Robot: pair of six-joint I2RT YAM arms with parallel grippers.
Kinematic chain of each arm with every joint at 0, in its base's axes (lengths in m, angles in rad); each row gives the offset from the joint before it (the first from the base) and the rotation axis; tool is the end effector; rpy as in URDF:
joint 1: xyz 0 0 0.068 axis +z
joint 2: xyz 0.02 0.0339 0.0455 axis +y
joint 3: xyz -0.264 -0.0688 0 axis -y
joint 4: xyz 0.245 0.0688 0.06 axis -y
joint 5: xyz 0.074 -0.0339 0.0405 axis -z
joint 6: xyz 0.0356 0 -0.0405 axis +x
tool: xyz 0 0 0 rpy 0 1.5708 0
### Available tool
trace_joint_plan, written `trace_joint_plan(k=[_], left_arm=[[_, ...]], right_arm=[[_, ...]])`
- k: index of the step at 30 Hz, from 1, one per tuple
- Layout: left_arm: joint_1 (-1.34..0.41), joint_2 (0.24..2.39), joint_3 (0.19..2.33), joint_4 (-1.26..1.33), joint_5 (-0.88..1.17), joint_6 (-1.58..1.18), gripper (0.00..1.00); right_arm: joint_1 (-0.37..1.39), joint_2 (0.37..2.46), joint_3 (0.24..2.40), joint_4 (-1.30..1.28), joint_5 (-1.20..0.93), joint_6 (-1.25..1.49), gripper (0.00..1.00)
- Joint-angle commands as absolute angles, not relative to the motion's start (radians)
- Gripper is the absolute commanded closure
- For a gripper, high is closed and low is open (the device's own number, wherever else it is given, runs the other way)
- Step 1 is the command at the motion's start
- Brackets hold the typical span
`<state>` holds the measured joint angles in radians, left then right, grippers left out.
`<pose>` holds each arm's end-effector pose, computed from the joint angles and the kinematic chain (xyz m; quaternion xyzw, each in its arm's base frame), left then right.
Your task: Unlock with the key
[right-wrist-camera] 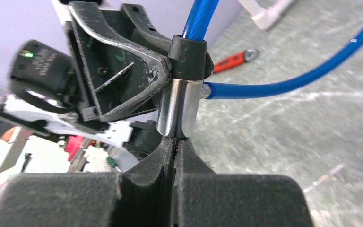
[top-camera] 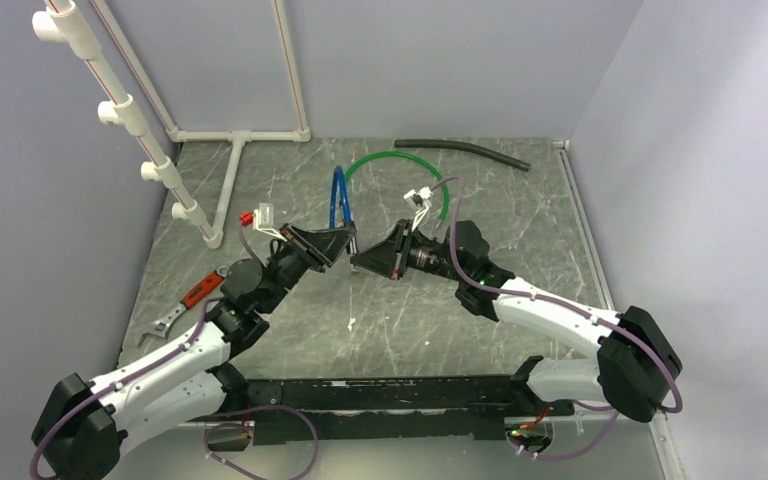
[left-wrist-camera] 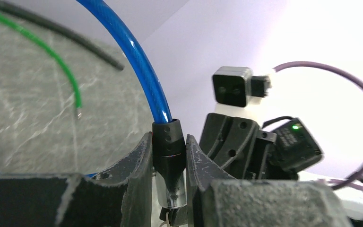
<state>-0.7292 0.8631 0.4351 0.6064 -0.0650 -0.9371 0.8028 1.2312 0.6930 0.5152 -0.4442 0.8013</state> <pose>0.1536 -0.1342 0.2864 -0.0913 0.6349 -0.5535 0.5312 0.1830 0.2115 0.2859 -0.1545 0.6975 0.5996 0.3607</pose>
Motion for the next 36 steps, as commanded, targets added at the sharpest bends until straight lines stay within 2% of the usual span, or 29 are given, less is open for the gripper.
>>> trace_joint_plan(k=[1,6,12,21,28,32,34,36], left_arm=[[-0.739,0.862,0.420,0.871,0.086,-0.937,1.00],[-0.739,0.898,0.405,0.996,0.136,-0.961,1.00],[-0.739,0.974,0.378,1.242,0.232,-0.988,1.00],[-0.738,1.060,0.448,1.325,0.397,-1.012,1.00],[-0.739,1.129,0.480,1.390,0.489,-1.032,1.00],[-0.739,1.097,0.503,1.266,0.484,-0.996,1.00],[-0.739,1.057,0.510,1.170,0.454,-0.962,1.00],[-0.738,0.995,0.523,1.017,0.387,-0.903,1.00]], right_arm=[[0.788,1.211,0.708,0.952,-0.644,0.926,1.00],[0.762,1.261,0.730,1.247,-0.749,1.110,1.00],[0.761,1.272,0.802,1.337,-0.801,1.162,1.00],[0.761,1.419,0.963,1.695,-0.998,1.451,1.00],[0.761,1.420,0.997,1.703,-1.023,1.492,1.00],[0.761,1.363,0.978,1.481,-1.040,1.347,1.00],[0.761,1.287,0.972,1.105,-1.012,1.148,1.00],[0.762,1.204,0.983,0.741,-0.929,0.917,0.95]])
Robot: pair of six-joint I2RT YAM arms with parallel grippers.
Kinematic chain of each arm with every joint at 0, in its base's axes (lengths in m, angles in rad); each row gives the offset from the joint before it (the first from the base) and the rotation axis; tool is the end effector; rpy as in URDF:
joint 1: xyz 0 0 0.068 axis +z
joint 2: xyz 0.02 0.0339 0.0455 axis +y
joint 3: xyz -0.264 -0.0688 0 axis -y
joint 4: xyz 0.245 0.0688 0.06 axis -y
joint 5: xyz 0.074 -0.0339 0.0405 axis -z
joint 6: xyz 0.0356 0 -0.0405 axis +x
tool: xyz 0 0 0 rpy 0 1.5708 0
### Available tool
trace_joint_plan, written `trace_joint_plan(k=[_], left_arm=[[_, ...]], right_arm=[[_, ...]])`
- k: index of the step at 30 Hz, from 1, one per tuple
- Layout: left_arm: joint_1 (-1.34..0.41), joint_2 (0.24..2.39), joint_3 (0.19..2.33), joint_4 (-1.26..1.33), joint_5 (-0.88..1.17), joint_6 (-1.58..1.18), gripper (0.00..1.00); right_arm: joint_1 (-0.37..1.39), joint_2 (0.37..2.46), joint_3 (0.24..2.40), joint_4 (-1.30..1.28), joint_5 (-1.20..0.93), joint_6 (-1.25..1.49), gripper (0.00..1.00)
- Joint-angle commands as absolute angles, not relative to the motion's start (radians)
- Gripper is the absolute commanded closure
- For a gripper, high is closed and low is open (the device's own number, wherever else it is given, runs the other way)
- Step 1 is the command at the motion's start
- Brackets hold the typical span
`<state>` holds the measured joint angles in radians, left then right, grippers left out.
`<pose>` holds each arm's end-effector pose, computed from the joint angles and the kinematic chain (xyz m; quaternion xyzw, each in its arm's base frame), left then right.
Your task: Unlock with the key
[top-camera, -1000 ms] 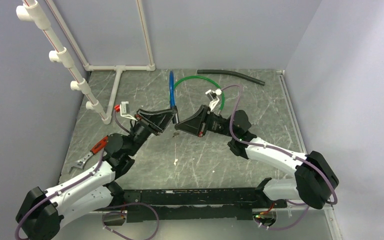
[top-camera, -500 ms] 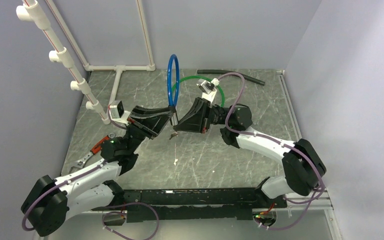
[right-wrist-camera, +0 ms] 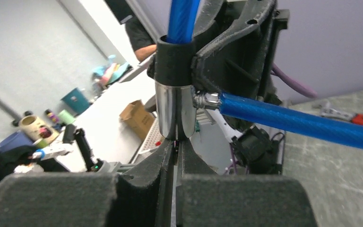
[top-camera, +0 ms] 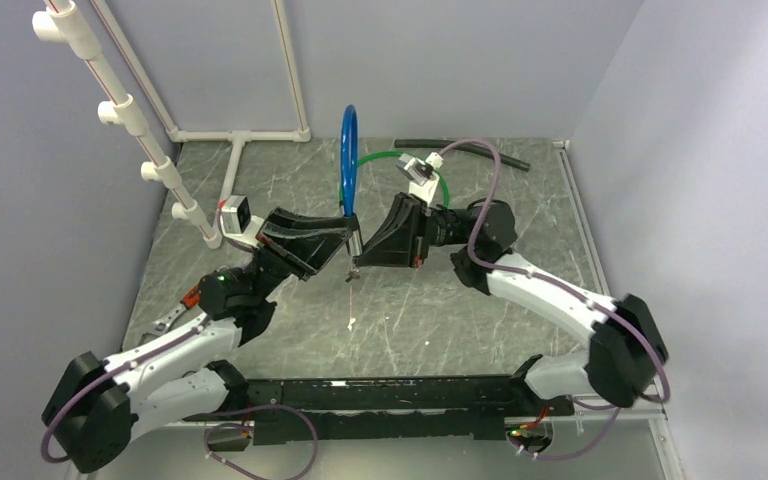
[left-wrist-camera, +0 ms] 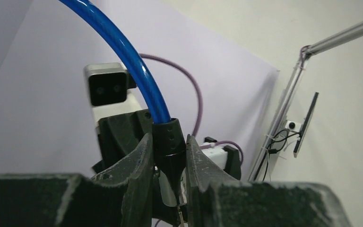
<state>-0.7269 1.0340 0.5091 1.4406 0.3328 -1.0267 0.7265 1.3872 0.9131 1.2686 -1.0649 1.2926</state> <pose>0.1362 -0.1367 0.3549 0.1077 0.3371 -0.7519 0.5563 0.1894 0.2100 0.3797 -0.3601 0.4443 0.7774 0.2618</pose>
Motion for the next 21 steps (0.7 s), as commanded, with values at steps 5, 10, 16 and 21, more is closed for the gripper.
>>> trace_joint_plan(k=[5,10,16,21], left_arm=[[-0.739,0.834,0.615,0.442,0.051,-0.798,1.00],[-0.739,0.795,0.613,0.339,-0.077,-0.777,1.00],[-0.739,0.846,0.598,0.367,-0.064,-0.798,1.00],[-0.739,0.875,0.593,0.372,-0.063,-0.817,1.00]], right_arm=[[0.761,1.071,1.008,0.214,-0.710,0.593,0.47],[0.761,1.052,1.044,-0.069,-0.525,0.476,0.31],[0.777,1.065,1.060,-0.175,-0.317,0.448,0.31],[0.810,1.117,1.090,-0.232,-0.220,0.416,0.33]])
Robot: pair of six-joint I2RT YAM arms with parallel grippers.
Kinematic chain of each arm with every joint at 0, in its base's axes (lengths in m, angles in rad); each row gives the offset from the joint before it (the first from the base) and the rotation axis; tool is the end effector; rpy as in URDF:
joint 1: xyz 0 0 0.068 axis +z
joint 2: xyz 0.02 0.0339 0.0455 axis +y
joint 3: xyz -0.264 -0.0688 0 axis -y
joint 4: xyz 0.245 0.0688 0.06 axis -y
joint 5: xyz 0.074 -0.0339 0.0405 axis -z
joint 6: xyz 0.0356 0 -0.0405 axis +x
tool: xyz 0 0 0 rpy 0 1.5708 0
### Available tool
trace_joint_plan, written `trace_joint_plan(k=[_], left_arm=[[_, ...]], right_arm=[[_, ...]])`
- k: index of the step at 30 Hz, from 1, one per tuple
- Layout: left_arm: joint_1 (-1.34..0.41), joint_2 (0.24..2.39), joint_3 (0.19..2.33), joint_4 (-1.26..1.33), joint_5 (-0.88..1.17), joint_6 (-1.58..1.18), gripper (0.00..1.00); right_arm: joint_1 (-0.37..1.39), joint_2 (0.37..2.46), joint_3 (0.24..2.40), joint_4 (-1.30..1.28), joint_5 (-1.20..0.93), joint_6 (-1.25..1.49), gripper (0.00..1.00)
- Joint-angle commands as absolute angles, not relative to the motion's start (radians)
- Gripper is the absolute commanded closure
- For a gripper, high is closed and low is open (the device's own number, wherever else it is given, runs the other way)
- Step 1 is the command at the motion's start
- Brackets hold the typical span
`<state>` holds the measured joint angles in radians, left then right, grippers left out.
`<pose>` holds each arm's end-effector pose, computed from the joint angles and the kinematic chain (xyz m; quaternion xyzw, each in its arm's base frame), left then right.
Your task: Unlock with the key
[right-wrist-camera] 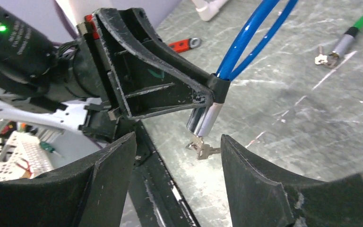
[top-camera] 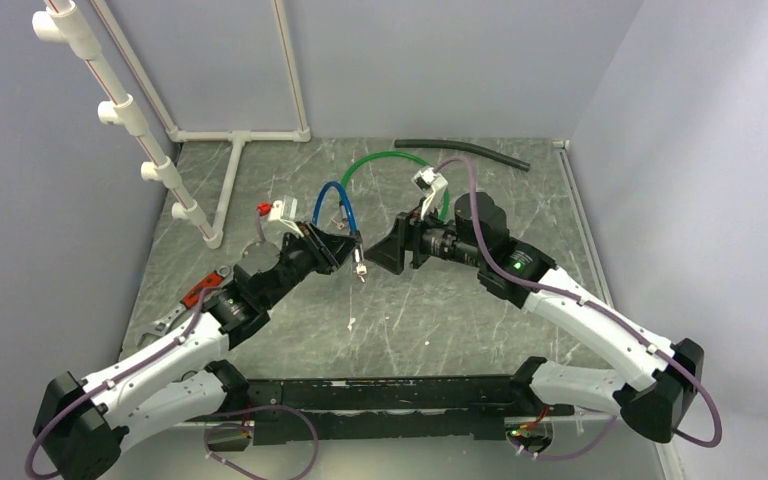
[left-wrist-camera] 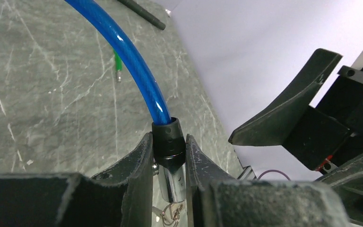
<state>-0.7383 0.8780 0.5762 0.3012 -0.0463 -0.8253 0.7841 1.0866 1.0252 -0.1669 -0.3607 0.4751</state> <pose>0.1584 -0.1419 0.3010 -0.0471 0.7057 -0.4863 0.5130 0.1680 0.1853 0.3677 -0.2288 0.7440 0.4738 0.4119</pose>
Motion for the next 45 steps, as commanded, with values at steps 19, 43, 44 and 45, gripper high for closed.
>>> trace_joint_plan(k=[19,43,44,45], left_arm=[[-0.739,0.963,0.559,0.499,-0.020,-0.886,1.00],[-0.739,0.967,0.517,0.540,-0.009,-0.913,1.00],[-0.739,0.966,0.515,0.541,-0.009,-0.912,1.00],[-0.739,0.966,0.513,0.540,-0.009,-0.911,1.00]], right_arm=[[0.868,1.174,0.974,-0.083,-0.073,0.525,0.42],[0.871,1.325,1.027,-0.078,-0.052,0.555,0.76],[0.871,1.336,1.026,-0.081,-0.053,0.557,0.81],[0.871,1.345,1.025,-0.084,-0.056,0.558,0.87]])
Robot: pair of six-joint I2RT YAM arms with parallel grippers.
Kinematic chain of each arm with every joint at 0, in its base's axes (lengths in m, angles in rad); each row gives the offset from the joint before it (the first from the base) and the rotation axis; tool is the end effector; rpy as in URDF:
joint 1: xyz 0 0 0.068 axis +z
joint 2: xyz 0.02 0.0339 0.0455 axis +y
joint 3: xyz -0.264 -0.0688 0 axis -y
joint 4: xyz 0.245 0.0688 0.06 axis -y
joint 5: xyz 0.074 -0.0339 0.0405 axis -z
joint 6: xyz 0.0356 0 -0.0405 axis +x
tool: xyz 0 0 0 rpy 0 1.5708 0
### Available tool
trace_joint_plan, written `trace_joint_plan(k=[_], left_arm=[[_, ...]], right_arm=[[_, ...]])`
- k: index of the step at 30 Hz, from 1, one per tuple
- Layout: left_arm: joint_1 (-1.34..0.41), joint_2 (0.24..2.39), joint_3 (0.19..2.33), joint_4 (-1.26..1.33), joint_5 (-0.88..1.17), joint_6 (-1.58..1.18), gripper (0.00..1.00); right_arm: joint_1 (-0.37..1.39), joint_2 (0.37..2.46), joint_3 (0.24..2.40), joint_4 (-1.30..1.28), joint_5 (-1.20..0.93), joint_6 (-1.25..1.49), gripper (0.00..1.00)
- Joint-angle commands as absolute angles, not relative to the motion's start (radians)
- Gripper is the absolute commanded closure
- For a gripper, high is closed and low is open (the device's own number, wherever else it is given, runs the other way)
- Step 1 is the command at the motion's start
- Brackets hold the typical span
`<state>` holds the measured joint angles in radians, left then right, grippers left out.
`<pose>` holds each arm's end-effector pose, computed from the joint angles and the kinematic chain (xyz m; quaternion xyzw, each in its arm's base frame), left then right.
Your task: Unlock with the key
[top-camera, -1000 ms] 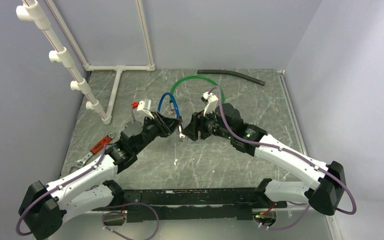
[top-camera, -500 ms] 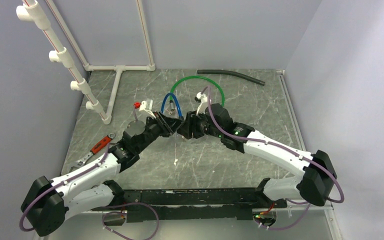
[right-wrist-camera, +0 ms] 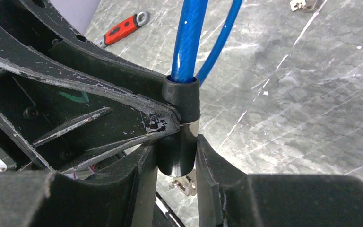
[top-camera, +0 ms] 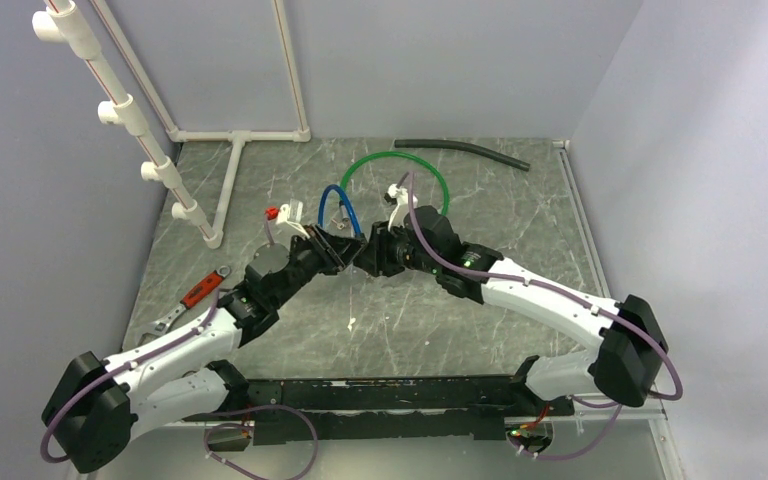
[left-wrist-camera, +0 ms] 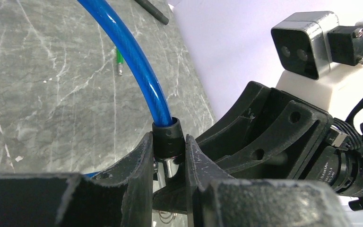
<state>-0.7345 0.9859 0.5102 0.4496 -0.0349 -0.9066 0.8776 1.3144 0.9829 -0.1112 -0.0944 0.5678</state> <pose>0.1708 -0.1526 0.2719 -0.0737 0.7125 -0.5019 0.4849 0.1911 0.2353 0.2990 -0.1552 0.8302 0.3831 0.3741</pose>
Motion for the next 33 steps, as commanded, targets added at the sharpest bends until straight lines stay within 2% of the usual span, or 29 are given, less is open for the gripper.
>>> trace_joint_plan(k=[1,4,8,9,11,13,14,16,19,24,30,33], left_arm=[[-0.740,0.964,0.512,0.536,-0.009,-0.911,1.00],[-0.739,0.958,0.511,0.519,-0.009,-0.902,1.00],[-0.739,0.951,0.533,0.453,0.018,-0.872,1.00],[-0.740,0.947,0.538,0.424,0.018,-0.865,0.97],[-0.739,0.927,0.537,0.375,0.009,-0.853,0.80],[-0.739,0.900,0.531,0.337,0.003,-0.839,0.52],[-0.739,0.879,0.533,0.310,-0.012,-0.832,0.41],[-0.739,0.844,0.544,0.236,-0.065,-0.811,0.27],[-0.739,0.795,0.568,0.127,-0.121,-0.776,0.13],[-0.739,0.733,0.658,-0.138,-0.216,-0.728,0.02],[-0.739,0.715,0.775,-0.613,-0.445,-0.865,0.01],[-0.739,0.708,0.800,-0.753,-0.464,-0.949,0.01]], right_arm=[[0.871,1.351,1.023,-0.087,-0.057,0.560,0.91],[0.871,1.359,1.016,-0.088,-0.058,0.563,1.00],[0.871,1.354,1.012,-0.094,-0.050,0.561,1.00],[0.871,1.349,1.010,-0.097,-0.046,0.561,1.00],[0.871,1.344,1.004,-0.099,-0.039,0.558,1.00],[0.871,1.340,0.998,-0.106,-0.034,0.556,1.00],[0.871,1.338,0.995,-0.109,-0.031,0.555,1.00],[0.871,1.336,0.989,-0.113,-0.024,0.556,1.00],[0.872,1.325,0.977,-0.108,-0.019,0.560,1.00],[0.871,1.321,0.966,-0.105,-0.003,0.561,1.00],[0.871,1.302,0.939,-0.094,0.052,0.571,1.00],[0.870,1.275,0.903,-0.072,0.073,0.588,1.00]])
